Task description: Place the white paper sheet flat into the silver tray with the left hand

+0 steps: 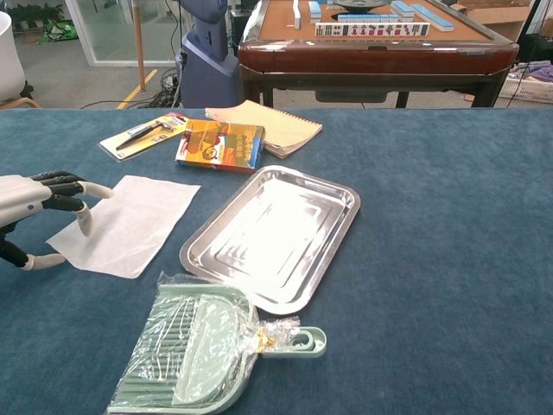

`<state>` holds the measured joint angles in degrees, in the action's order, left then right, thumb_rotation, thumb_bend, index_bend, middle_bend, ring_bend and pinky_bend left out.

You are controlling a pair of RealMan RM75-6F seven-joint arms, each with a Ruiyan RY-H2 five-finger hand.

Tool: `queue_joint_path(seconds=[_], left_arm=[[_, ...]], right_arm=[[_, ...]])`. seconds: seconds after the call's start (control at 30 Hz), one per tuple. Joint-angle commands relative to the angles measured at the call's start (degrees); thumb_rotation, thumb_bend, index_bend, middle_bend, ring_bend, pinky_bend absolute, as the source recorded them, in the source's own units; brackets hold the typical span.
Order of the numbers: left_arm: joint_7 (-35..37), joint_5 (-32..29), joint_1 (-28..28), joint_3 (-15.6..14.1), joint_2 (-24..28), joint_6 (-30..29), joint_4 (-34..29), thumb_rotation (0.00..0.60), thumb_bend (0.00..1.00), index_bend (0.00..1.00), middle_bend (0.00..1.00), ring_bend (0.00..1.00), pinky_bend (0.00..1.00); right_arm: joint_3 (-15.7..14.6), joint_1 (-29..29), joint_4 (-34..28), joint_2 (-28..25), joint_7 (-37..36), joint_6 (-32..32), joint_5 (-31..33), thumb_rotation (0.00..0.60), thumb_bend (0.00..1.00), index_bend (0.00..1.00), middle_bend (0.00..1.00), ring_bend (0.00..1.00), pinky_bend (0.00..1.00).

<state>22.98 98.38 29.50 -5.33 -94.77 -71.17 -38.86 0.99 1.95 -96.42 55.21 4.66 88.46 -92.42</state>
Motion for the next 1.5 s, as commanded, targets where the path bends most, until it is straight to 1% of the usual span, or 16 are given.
queue_joint_path(seconds=[0.03, 0.13, 0.33, 0.63, 0.97, 1.23, 1.4, 1.5], left_arm=[[0.08, -0.05, 0.24, -0.14, -0.21, 0.07, 0.24, 0.600, 0.25, 0.44, 0.12, 0.08, 0.00], [0.19, -0.09, 0.45, -0.26, -0.34, 0.09, 0.40, 0.600, 0.26, 0.44, 0.12, 0.08, 0.00], [0.32, -0.23, 0.87, -0.46, -0.64, 0.06, 0.99, 0.600, 0.31, 0.47, 0.12, 0.08, 0.00], [0.59, -0.54, 1.25, -0.64, -1.19, 0.02, 1.86, 0.600, 0.45, 0.51, 0.13, 0.08, 0.00], [0.55, -0.84, 1.47, -1.12, -1.52, 0.82, 2.61, 0.600, 0.45, 0.56, 0.13, 0.08, 0.00], [1.30, -1.17, 1.35, -1.04, -0.85, 0.01, 2.20, 0.600, 0.44, 0.60, 0.14, 0.09, 0.00], [2.76, -2.19, 1.30, 0.49, 0.26, -2.26, -0.51, 0.600, 0.44, 0.61, 0.15, 0.11, 0.00], [3.90, -3.30, 1.68, 2.25, 1.41, -3.64, -4.03, 0.600, 0.44, 0.61, 0.16, 0.11, 0.00]], right_arm=[[0.05, 0.04, 0.07, 0.04, -0.07, -0.09, 0.10, 0.600, 0.20, 0.16, 0.14, 0.01, 0.07], [0.13, 0.12, 0.09, 0.08, -0.11, -0.23, 0.18, 0.600, 0.20, 0.16, 0.14, 0.01, 0.07], [0.22, 0.29, 0.12, 0.10, -0.03, -0.57, 0.37, 0.600, 0.20, 0.16, 0.14, 0.01, 0.07], [0.35, 0.42, -0.10, -0.09, 0.19, -0.82, 0.56, 0.600, 0.20, 0.16, 0.14, 0.01, 0.07], [0.34, 0.27, -0.26, -0.19, 0.19, -0.73, 0.71, 0.600, 0.20, 0.16, 0.14, 0.01, 0.07], [0.26, -0.02, -0.61, -0.39, 0.40, -0.31, 0.58, 0.600, 0.20, 0.16, 0.14, 0.01, 0.07], [0.24, -0.18, -0.71, -0.50, 0.45, -0.07, 0.49, 0.600, 0.20, 0.16, 0.14, 0.01, 0.07], [0.23, -0.18, -0.67, -0.45, 0.37, -0.03, 0.37, 0.600, 0.20, 0.16, 0.14, 0.01, 0.07]])
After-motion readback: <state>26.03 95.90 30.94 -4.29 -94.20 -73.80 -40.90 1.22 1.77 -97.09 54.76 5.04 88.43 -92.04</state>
